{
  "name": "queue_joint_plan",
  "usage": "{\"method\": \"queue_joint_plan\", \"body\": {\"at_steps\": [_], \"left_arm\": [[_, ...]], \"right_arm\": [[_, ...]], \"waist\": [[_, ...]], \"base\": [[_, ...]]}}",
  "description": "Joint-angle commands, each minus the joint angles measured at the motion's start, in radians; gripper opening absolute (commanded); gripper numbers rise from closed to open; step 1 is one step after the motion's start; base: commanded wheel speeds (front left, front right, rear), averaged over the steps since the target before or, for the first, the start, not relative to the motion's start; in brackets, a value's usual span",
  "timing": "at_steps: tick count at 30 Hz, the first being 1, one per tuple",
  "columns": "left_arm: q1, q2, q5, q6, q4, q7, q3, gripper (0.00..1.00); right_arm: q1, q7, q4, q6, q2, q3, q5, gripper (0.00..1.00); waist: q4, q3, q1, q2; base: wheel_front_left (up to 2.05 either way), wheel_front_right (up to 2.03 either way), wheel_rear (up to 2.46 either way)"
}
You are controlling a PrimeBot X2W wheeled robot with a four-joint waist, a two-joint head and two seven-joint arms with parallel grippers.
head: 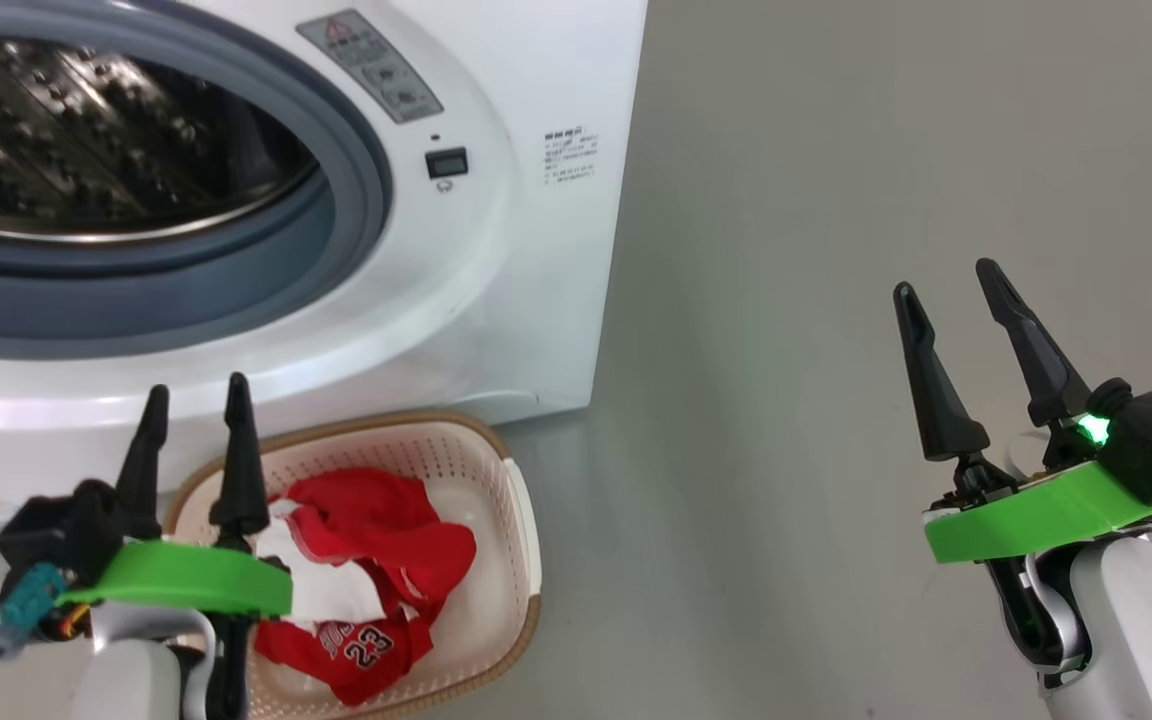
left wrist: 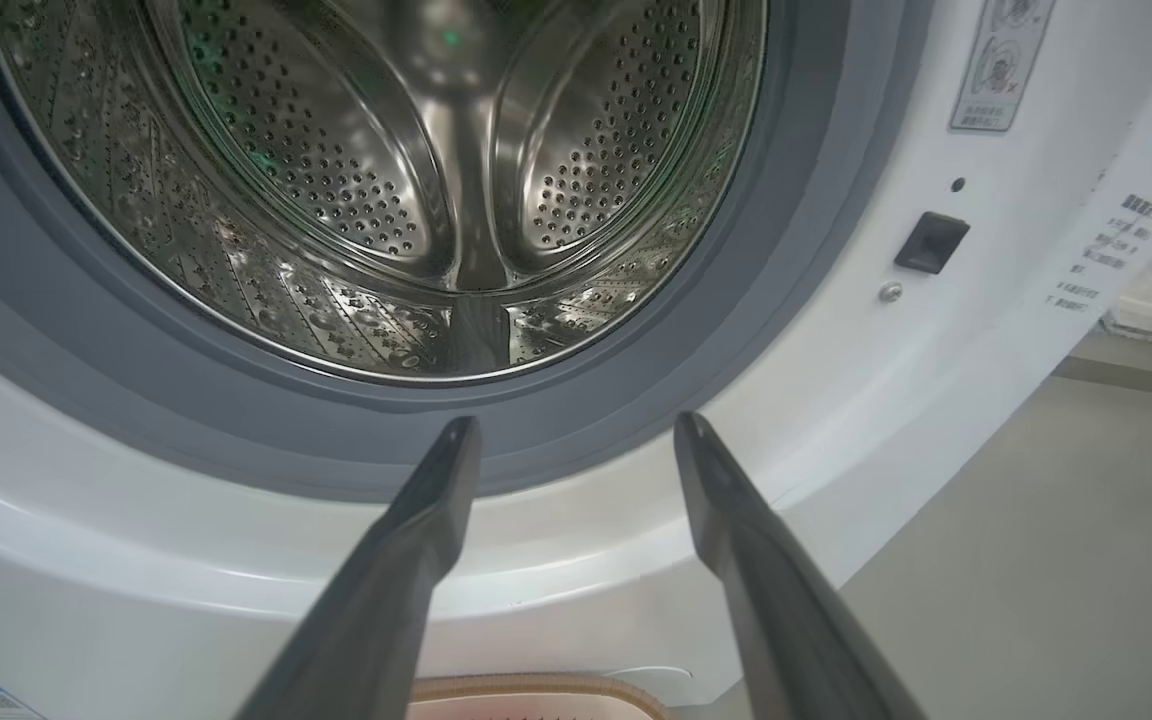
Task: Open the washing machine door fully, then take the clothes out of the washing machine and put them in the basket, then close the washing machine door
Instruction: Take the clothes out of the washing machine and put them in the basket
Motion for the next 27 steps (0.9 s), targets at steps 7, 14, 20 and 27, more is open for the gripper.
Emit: {"method": "queue_joint_plan", "body": {"at_steps": [7, 14, 20, 27], "left_arm": [[0.097, 0.019, 0.019, 0.016, -0.166, -0.012, -0.007, 1.00], [0.169, 0.019, 0.019, 0.025, -0.235, -0.012, -0.014, 1.00], [0.228, 0.019, 0.040, 0.022, -0.262, -0.012, -0.005, 1.00], [0.291, 0.019, 0.057, 0.025, -0.272, -0.012, 0.008, 1.00]], "right_arm": [[0.032, -0.006, -0.011, 0.007, 0.005, 0.011, -0.025, 1.00], [0.076, -0.006, -0.004, 0.007, 0.010, 0.001, -0.030, 1.00], [0.113, -0.006, 0.002, 0.007, 0.007, -0.004, -0.032, 1.00], [0.153, -0.006, 0.007, 0.007, 0.006, -0.005, -0.037, 1.00]], "waist": [[-0.009, -0.086, -0.0001, 0.0000], [-0.018, -0.153, -0.0001, 0.0000], [-0.021, -0.202, -0.0001, 0.0000], [-0.022, -0.260, -0.0001, 0.0000]], "base": [[0.00, 0.00, 0.00], [0.00, 0.00, 0.00], [0.00, 0.00, 0.00], [0.00, 0.00, 0.00]]}}
